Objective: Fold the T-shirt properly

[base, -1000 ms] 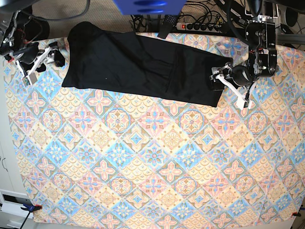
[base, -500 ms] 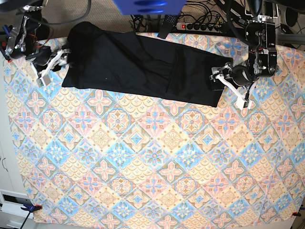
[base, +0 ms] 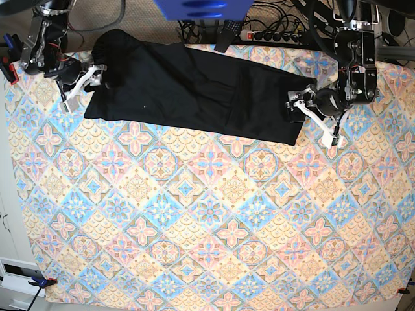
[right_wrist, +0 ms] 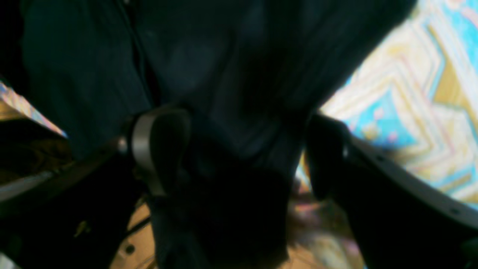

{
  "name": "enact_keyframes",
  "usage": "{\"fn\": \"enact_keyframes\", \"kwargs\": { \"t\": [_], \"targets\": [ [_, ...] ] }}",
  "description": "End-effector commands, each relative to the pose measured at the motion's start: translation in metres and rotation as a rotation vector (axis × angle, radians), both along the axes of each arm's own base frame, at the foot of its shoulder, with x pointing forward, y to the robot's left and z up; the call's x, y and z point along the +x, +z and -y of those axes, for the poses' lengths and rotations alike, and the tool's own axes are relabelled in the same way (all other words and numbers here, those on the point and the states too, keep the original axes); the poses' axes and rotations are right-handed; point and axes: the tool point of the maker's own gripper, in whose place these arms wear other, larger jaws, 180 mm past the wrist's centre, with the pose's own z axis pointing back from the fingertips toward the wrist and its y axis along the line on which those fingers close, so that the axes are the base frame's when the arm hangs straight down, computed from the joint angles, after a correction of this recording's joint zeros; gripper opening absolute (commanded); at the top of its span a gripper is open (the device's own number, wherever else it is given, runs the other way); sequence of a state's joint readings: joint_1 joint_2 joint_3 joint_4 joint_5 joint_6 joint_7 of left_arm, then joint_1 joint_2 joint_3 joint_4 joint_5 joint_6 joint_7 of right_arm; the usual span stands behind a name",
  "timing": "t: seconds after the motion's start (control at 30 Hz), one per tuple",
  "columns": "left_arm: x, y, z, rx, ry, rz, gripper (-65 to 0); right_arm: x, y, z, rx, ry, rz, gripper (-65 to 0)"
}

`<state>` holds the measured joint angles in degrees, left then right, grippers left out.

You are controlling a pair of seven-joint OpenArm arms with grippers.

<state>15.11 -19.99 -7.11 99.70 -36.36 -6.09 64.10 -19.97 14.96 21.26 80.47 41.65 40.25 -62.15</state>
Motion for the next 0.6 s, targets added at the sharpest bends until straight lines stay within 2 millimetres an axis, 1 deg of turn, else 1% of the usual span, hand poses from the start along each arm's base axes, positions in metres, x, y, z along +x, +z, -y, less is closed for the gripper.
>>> {"fn": "enact_keyframes", "kwargs": {
  "t": [0.0,0.1,0.37,0.5,0.57],
  "targets": [
    [0.008,0.009,-0.001,0.002,-0.006,0.036,-13.8,-0.004,-0.002,-0.001,0.000,-0.002,-0.015,-14.8],
    [0.008,0.009,-0.001,0.002,-0.006,0.036,-13.8,-0.003,-0.002,-0.008,0.008,0.010,-0.012,-14.8],
    [0.008,0.009,-0.001,0.002,-0.006,0.037,-13.8,-0.009,-0.008,-0.045,0.061,0.097,-0.033,-14.8],
    [0.008,0.009,-0.001,0.002,-0.006,0.037,-13.8,-0.011,-0.009,-0.054,0.080,0.100,-0.037,-15.0],
    [0.008,0.009,-0.001,0.002,-0.006,0.037,-13.8,-0.012,-0.010,-0.057,0.085,0.104,-0.039,-18.8]
  ]
}}
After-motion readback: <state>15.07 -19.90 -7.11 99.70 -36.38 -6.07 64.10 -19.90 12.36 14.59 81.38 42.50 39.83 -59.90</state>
